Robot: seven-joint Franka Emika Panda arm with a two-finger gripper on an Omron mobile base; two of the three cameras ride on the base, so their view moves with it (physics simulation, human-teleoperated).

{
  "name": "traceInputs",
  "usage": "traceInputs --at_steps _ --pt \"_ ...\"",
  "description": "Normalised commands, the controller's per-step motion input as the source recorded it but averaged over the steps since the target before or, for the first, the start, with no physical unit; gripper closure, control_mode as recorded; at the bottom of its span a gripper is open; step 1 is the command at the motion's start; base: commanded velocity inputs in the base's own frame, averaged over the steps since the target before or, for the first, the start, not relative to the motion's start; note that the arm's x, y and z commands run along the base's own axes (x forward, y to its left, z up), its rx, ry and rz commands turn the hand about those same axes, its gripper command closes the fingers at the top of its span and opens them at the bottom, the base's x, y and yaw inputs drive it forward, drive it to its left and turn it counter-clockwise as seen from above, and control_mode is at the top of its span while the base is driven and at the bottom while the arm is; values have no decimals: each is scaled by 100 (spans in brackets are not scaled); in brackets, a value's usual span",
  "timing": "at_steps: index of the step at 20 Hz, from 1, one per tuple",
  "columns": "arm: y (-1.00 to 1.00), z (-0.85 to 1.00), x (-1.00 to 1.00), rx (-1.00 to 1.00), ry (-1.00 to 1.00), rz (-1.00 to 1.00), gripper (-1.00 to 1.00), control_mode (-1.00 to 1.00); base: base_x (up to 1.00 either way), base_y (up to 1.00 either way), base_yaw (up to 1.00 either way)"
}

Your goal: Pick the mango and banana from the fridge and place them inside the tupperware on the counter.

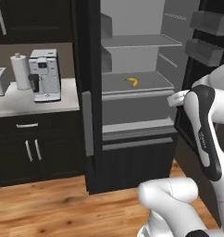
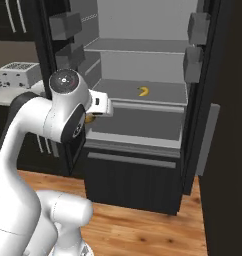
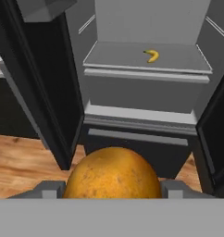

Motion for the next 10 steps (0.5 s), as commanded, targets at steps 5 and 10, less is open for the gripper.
traceInputs --at_steps 5,10 --pt "0 0 0 0 0 0 100 100 -36 75 0" --pt "0 0 0 0 0 0 100 100 -4 100 0"
